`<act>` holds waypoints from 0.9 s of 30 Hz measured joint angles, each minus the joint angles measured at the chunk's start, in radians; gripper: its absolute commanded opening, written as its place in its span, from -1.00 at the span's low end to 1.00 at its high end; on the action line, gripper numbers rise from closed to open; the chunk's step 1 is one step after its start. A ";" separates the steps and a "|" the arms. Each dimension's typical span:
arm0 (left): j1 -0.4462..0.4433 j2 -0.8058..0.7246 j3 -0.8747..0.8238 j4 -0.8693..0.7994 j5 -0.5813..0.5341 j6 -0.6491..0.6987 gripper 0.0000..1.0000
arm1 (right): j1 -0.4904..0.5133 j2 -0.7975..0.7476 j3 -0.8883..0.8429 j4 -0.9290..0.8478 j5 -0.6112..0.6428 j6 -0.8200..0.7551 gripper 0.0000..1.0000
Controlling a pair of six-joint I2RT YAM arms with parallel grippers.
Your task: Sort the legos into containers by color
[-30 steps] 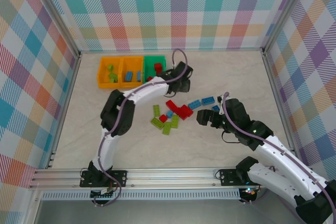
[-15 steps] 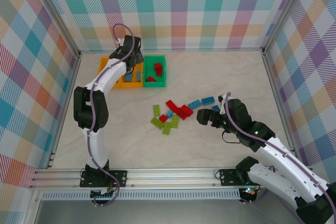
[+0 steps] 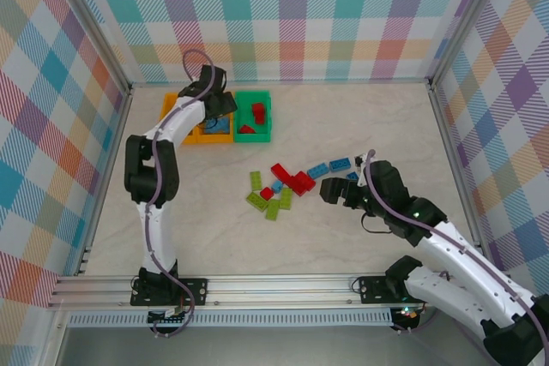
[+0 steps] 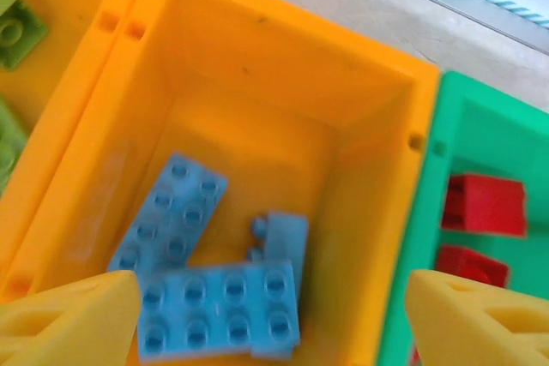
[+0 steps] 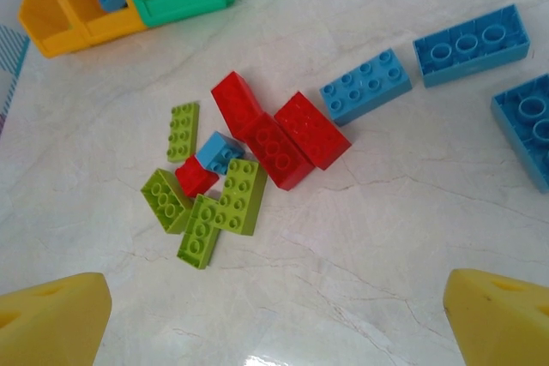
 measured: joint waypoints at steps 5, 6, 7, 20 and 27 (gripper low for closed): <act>-0.024 -0.319 -0.254 0.022 0.042 -0.074 0.52 | 0.000 0.081 0.000 0.018 -0.023 0.004 0.99; -0.042 -0.405 -0.319 0.022 0.040 -0.094 0.52 | 0.000 0.092 0.000 0.026 -0.027 0.004 0.99; -0.061 -0.463 -0.362 0.022 0.040 -0.108 0.52 | 0.000 0.102 0.000 0.036 -0.034 0.005 0.99; -0.386 -0.494 -0.643 -0.008 0.037 -0.185 0.50 | 0.000 0.196 0.000 0.117 -0.091 0.007 0.99; -0.387 -0.292 -0.623 0.001 0.048 -0.169 0.49 | 0.000 0.124 -0.006 0.116 -0.090 0.013 1.00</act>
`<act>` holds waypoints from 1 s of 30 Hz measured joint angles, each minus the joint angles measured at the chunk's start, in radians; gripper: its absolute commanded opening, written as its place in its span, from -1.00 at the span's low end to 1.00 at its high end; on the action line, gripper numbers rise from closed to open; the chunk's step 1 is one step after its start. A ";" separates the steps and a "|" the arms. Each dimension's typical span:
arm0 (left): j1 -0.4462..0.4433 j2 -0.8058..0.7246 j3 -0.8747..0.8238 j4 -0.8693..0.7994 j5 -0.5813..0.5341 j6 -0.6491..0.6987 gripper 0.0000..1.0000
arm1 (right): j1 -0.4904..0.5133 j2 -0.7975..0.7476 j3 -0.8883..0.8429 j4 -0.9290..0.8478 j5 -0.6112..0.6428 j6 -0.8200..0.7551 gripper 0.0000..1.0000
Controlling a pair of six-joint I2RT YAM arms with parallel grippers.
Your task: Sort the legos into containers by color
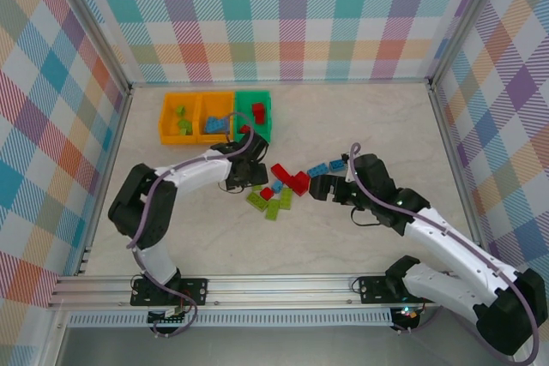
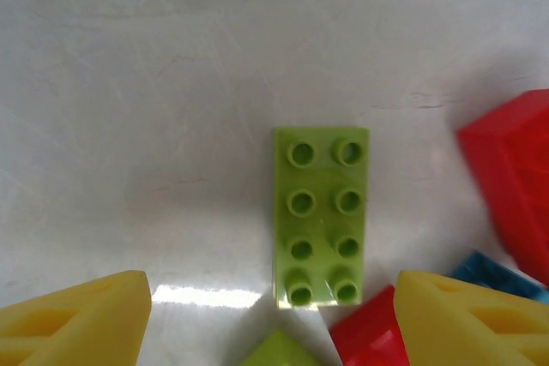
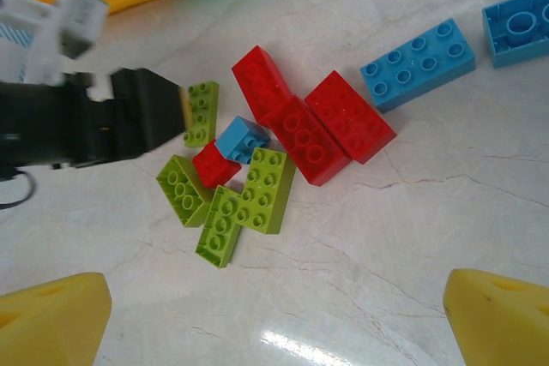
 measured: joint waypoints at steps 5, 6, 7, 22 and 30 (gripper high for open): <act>-0.001 0.091 0.042 -0.003 0.003 0.014 0.29 | 0.000 -0.021 -0.011 -0.007 0.001 0.003 0.99; -0.001 0.092 0.045 -0.009 0.002 0.014 0.22 | 0.000 -0.022 -0.011 -0.008 0.001 0.003 0.99; -0.001 0.092 0.045 -0.012 0.000 0.015 0.16 | 0.000 -0.022 -0.011 -0.008 0.001 0.003 0.99; 0.015 0.013 -0.029 -0.003 -0.028 0.041 -0.44 | 0.020 0.167 0.029 0.000 -0.132 -0.042 0.99; 0.222 -0.184 0.011 -0.009 -0.042 0.076 -0.46 | 0.100 0.294 0.093 0.008 -0.194 -0.067 0.99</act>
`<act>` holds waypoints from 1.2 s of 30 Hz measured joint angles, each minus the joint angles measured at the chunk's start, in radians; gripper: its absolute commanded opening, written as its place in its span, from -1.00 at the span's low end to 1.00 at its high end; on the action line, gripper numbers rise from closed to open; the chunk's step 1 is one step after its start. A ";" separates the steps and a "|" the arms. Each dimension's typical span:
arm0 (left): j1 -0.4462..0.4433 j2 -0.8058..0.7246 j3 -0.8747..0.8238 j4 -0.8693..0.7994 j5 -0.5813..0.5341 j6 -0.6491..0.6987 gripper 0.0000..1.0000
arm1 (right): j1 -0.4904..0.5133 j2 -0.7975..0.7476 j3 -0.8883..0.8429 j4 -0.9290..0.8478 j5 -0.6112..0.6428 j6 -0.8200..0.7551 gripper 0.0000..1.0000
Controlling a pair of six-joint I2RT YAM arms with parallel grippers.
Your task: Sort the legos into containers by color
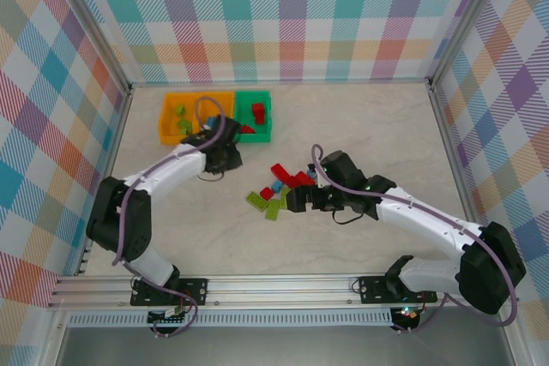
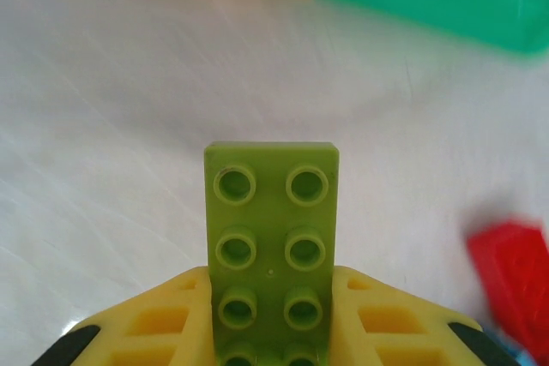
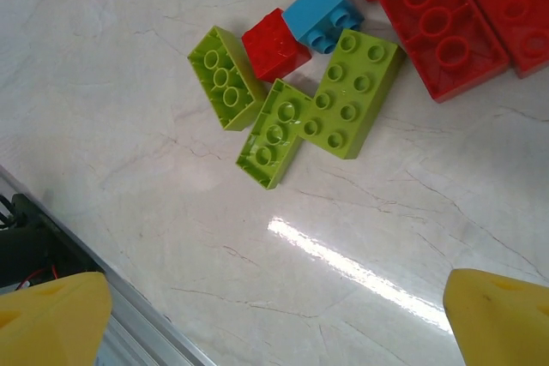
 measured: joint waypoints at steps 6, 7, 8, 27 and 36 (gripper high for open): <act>0.217 0.084 0.185 0.000 -0.049 0.051 -0.45 | 0.000 -0.018 0.000 0.001 0.003 0.000 0.99; 0.240 0.111 0.220 0.000 -0.057 0.055 -0.44 | 0.000 -0.028 0.000 0.000 0.005 0.000 0.99; 0.261 0.143 0.262 0.000 -0.064 0.060 -0.44 | 0.000 -0.041 0.000 0.000 0.009 0.000 0.99; 0.427 0.530 0.708 -0.054 0.062 0.124 0.06 | 0.000 -0.264 -0.036 -0.090 0.175 0.014 1.00; 0.348 0.056 0.298 0.047 0.231 0.100 0.07 | -0.005 -0.224 -0.032 -0.058 0.357 -0.017 0.99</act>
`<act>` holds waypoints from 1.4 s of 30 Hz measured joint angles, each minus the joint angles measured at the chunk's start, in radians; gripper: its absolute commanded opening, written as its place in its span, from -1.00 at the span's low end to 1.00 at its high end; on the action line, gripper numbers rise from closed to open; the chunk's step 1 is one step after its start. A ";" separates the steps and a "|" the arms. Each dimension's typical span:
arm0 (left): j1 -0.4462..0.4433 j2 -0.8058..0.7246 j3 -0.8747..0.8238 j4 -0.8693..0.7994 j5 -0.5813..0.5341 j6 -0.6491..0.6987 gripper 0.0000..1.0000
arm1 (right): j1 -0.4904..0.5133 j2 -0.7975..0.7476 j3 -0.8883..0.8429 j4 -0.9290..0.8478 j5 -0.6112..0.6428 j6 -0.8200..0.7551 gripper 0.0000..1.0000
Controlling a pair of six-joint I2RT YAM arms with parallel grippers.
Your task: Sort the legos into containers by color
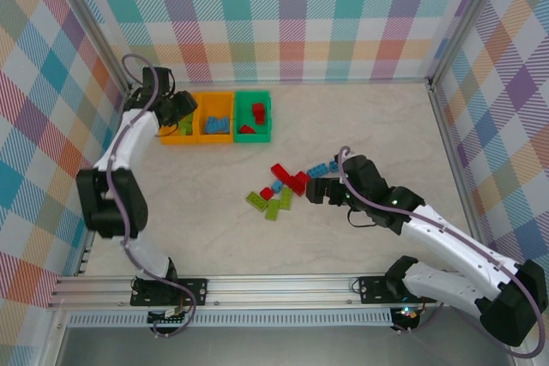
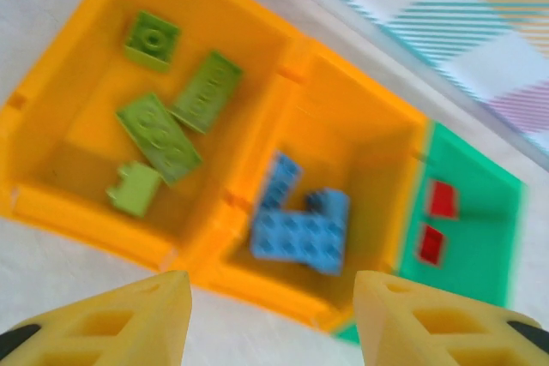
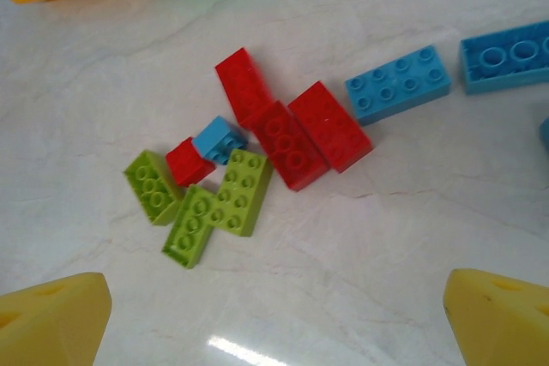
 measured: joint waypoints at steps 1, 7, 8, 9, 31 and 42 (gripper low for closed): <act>-0.039 -0.066 -0.039 0.006 0.001 0.005 0.08 | -0.001 0.026 0.007 0.003 0.002 -0.013 0.99; -0.410 -0.402 -0.142 -0.008 -0.005 0.179 0.19 | -0.003 0.279 0.143 0.016 -0.053 -0.139 0.99; -0.456 -0.443 -0.150 -0.027 -0.006 0.220 0.22 | -0.003 0.331 0.183 0.017 -0.071 -0.162 0.99; -0.489 -0.480 -0.155 -0.055 -0.009 0.262 0.27 | -0.003 0.382 0.224 0.019 -0.087 -0.182 0.99; -0.518 -0.779 -0.554 -0.264 0.224 0.790 1.00 | -0.003 1.126 0.787 -0.108 -0.090 -0.347 -0.24; -0.517 -0.791 -0.570 -0.204 0.137 0.771 1.00 | -0.003 0.948 0.732 0.026 -0.050 -0.378 -0.57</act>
